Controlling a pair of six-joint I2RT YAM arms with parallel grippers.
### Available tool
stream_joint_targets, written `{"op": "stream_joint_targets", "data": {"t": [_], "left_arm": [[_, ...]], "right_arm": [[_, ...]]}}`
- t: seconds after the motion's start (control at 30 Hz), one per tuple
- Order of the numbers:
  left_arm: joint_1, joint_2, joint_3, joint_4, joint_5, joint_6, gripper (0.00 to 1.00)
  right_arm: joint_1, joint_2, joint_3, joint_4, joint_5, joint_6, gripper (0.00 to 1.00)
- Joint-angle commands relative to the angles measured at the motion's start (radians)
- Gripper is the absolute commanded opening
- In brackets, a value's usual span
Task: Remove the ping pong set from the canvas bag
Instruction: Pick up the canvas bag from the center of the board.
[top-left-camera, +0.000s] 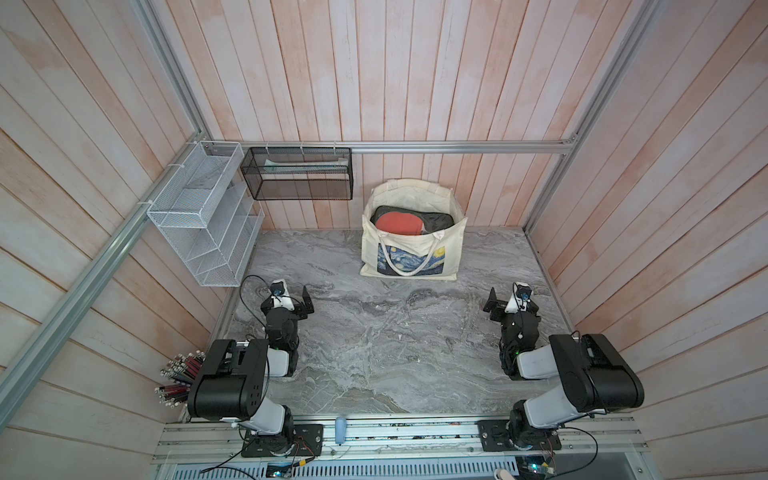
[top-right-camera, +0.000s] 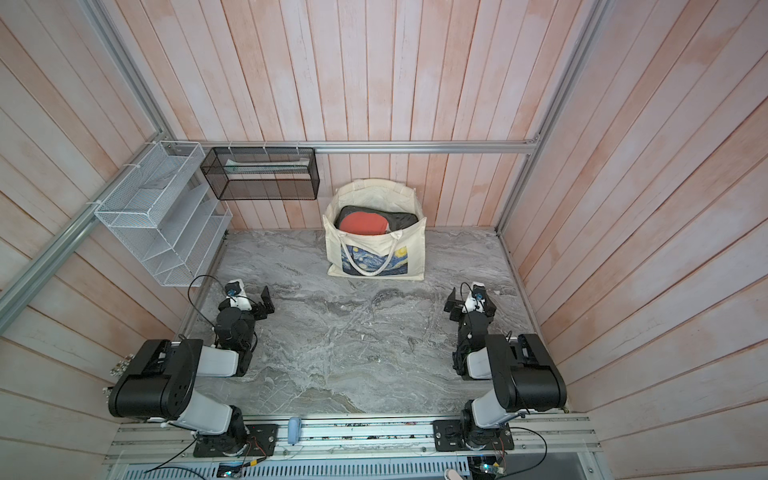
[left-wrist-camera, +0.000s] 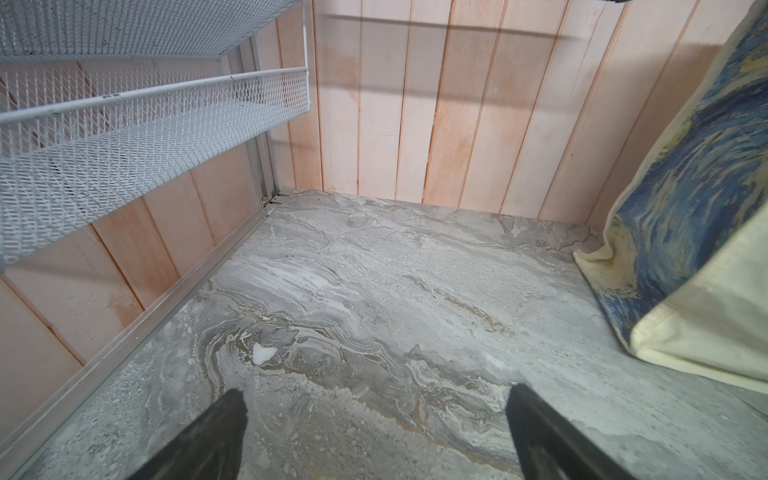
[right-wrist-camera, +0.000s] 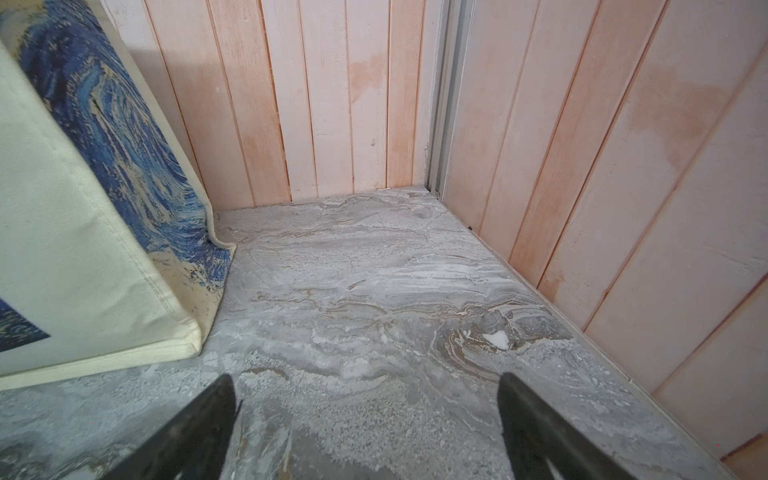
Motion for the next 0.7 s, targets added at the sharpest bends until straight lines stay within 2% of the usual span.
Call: {"op": "stream_joint_targets", "data": {"t": [0.0, 0.43, 0.5, 0.57, 0.6, 0.63, 0.67], "left_arm": [[0.005, 0.009, 0.012, 0.006, -0.008, 0.001, 1.0], [0.005, 0.005, 0.007, 0.012, -0.008, 0.003, 1.0], [-0.008, 0.003, 0.014, 0.019, -0.043, 0.01, 1.0], [-0.017, -0.033, 0.033, -0.065, -0.045, 0.016, 1.0], [-0.02, -0.031, 0.038, -0.046, -0.056, 0.026, 1.0], [-0.032, -0.052, 0.074, -0.128, -0.104, 0.028, 1.0], [-0.034, -0.103, 0.132, -0.284, -0.115, 0.021, 1.0]], "right_arm": [[0.006, 0.001, 0.018, -0.002, 0.014, 0.004, 0.98], [0.005, 0.001, 0.018, -0.002, 0.014, 0.004, 0.98], [0.006, 0.0, 0.016, 0.001, 0.014, 0.004, 0.98], [0.012, -0.017, 0.025, -0.031, 0.044, 0.007, 0.98], [0.012, -0.03, 0.034, -0.06, 0.035, 0.006, 0.98], [0.019, -0.035, 0.047, -0.076, 0.03, -0.012, 0.98], [0.037, -0.06, 0.09, -0.188, 0.067, -0.019, 0.98]]}}
